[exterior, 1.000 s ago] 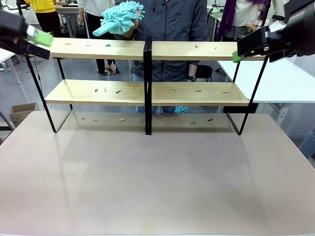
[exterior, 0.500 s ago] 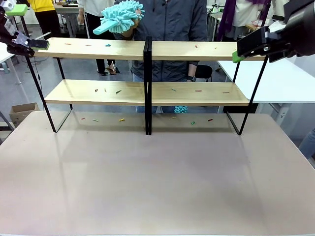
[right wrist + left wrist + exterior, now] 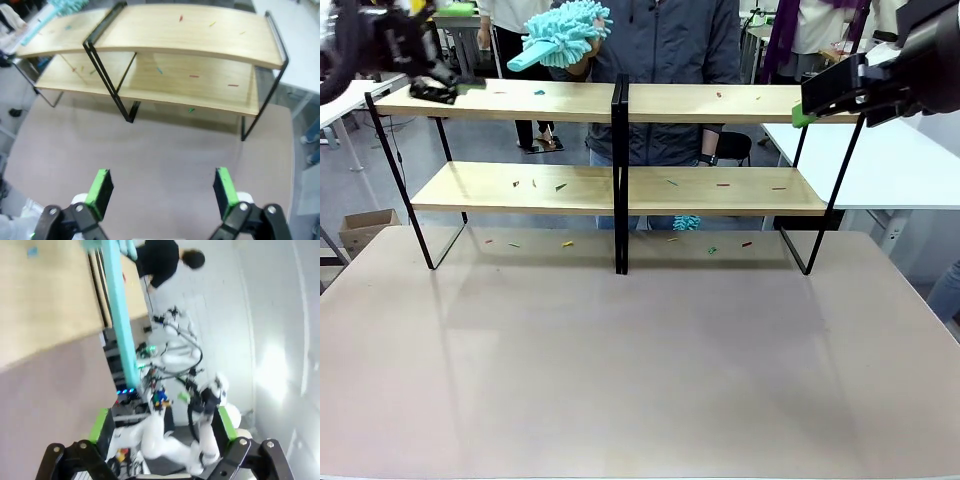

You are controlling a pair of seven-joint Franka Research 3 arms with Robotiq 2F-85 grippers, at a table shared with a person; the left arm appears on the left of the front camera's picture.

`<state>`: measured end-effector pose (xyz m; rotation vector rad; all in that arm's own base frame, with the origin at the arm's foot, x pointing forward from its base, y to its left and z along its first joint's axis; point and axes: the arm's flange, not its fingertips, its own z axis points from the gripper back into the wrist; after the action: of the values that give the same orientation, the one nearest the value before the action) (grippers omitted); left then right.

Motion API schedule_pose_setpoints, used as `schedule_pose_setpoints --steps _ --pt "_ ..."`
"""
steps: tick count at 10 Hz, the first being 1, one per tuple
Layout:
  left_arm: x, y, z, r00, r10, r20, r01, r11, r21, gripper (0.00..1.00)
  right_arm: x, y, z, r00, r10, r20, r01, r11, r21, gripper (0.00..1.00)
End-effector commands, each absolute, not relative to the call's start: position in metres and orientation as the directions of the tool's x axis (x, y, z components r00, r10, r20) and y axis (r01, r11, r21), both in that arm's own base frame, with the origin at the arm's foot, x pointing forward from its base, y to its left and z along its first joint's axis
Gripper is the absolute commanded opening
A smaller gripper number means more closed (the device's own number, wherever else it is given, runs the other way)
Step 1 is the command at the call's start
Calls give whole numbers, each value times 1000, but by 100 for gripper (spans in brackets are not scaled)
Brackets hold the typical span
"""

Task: Clean the shelves.
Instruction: Pick up the Duster when the human hands it over.

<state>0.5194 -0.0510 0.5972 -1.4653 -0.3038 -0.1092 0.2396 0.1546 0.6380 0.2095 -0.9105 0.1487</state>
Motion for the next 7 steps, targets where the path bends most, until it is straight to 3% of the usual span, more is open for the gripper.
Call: schedule_pose_setpoints --steps 1,7 --pt "560 -61 617 946 229 231 210 112 -971 100 240 155 638 607 37 794 -217 969 121 100" --pt "606 -76 596 945 273 180 138 165 -976 100 240 155 638 607 37 794 -217 969 121 100"
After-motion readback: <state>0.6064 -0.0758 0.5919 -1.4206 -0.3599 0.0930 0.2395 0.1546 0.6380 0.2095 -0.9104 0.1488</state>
